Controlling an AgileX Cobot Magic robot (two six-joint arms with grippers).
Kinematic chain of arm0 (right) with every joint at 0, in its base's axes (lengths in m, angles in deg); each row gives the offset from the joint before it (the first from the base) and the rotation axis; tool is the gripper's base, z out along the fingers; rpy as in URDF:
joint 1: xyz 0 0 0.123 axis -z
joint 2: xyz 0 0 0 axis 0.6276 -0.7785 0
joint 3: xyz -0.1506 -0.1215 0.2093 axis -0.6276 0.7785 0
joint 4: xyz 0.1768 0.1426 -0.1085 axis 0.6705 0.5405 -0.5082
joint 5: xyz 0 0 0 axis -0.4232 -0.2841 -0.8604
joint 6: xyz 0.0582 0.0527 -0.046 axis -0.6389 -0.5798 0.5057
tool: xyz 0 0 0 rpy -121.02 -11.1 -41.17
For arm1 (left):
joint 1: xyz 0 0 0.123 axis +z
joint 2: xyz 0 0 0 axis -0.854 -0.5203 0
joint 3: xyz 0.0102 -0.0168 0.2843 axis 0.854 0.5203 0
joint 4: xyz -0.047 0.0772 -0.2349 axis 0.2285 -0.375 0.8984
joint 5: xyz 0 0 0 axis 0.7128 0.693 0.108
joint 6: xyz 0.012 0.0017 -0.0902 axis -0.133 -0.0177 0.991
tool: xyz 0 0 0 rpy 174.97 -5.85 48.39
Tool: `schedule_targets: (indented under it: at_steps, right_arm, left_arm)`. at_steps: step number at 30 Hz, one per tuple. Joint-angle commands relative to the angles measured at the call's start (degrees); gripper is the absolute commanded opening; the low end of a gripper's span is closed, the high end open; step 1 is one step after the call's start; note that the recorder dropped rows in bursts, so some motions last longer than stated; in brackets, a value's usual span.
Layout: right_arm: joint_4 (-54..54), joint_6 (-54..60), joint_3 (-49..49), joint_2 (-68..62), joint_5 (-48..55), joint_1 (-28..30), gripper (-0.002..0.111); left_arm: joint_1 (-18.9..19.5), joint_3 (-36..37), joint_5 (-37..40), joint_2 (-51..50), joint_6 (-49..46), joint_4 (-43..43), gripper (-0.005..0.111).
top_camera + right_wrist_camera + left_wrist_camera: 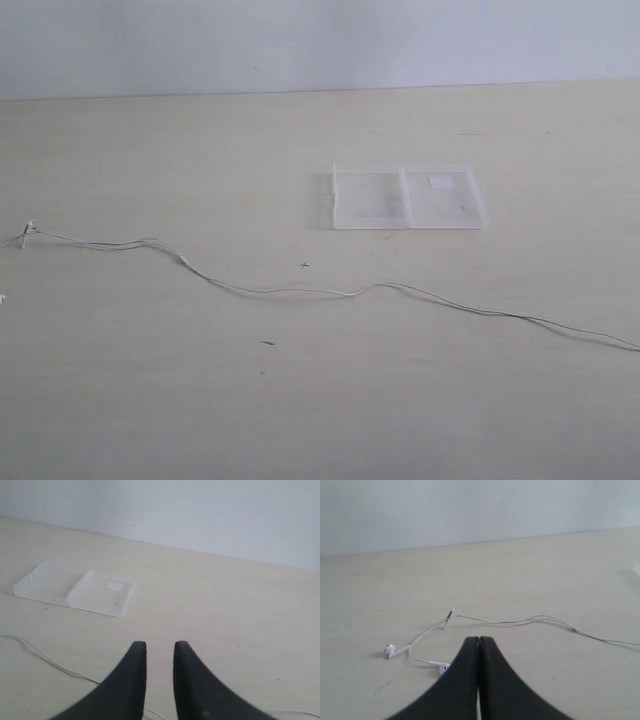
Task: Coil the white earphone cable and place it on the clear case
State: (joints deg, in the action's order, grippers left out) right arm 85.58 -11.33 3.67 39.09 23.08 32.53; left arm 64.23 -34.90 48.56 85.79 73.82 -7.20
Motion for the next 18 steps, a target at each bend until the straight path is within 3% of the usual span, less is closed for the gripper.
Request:
schedule_targets:
  at_steps: [1,18]
  right_arm:
    - [0.1,-0.1,0.2,0.4,-0.3,0.3,0.02]
    - [0.7,0.1,0.2,0.4,-2.9,0.3,0.02]
  left_arm:
    - [0.0,0.0,-0.2,0.4,0.2,0.7,0.0]
    - [-1.1,0.0,-0.2,0.4,0.2,0.7,0.0]
